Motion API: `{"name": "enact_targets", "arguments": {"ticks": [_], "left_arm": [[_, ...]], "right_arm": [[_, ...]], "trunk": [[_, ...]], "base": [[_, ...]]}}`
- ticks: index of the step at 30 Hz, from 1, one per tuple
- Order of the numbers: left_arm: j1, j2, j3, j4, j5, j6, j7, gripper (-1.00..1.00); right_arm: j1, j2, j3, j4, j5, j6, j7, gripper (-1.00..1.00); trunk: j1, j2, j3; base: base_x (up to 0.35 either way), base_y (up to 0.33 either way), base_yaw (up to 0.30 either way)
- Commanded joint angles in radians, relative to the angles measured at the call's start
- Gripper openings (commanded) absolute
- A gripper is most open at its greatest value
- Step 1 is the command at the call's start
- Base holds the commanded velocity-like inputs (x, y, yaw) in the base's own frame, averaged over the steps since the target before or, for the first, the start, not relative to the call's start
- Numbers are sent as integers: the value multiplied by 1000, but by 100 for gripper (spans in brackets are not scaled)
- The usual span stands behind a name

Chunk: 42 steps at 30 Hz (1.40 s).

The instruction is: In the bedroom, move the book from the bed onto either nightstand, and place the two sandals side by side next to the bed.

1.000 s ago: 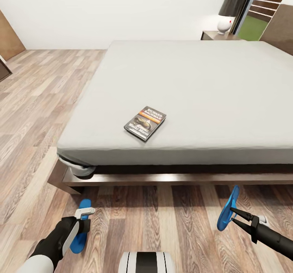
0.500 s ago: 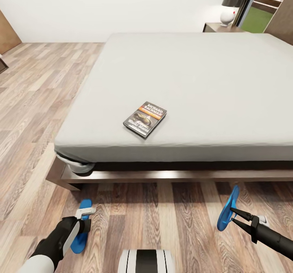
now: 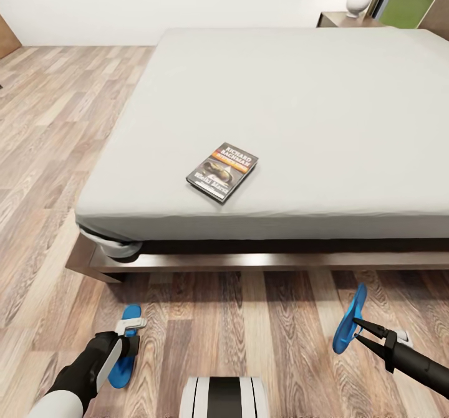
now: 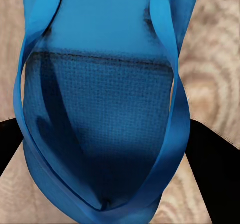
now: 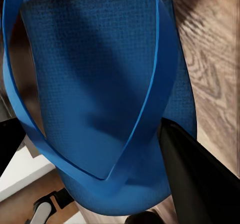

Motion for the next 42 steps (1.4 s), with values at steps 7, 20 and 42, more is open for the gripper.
{"name": "enact_targets", "arguments": {"ticks": [7, 20, 42], "left_arm": [[0, 0, 0, -2, 9, 3, 7, -100], [0, -6, -1, -1, 9, 3, 9, -100], [0, -5, 1, 0, 9, 2, 7, -100]], "right_arm": [[-1, 0, -1, 0, -3, 8, 0, -100], [-1, 0, -1, 0, -3, 8, 0, -100], [-1, 0, -1, 0, -3, 8, 0, -100]], "trunk": [[3, -2, -28], [7, -4, -66], [7, -4, -66]], "base": [[0, 0, 0], [0, 0, 0], [63, 33, 0]]}}
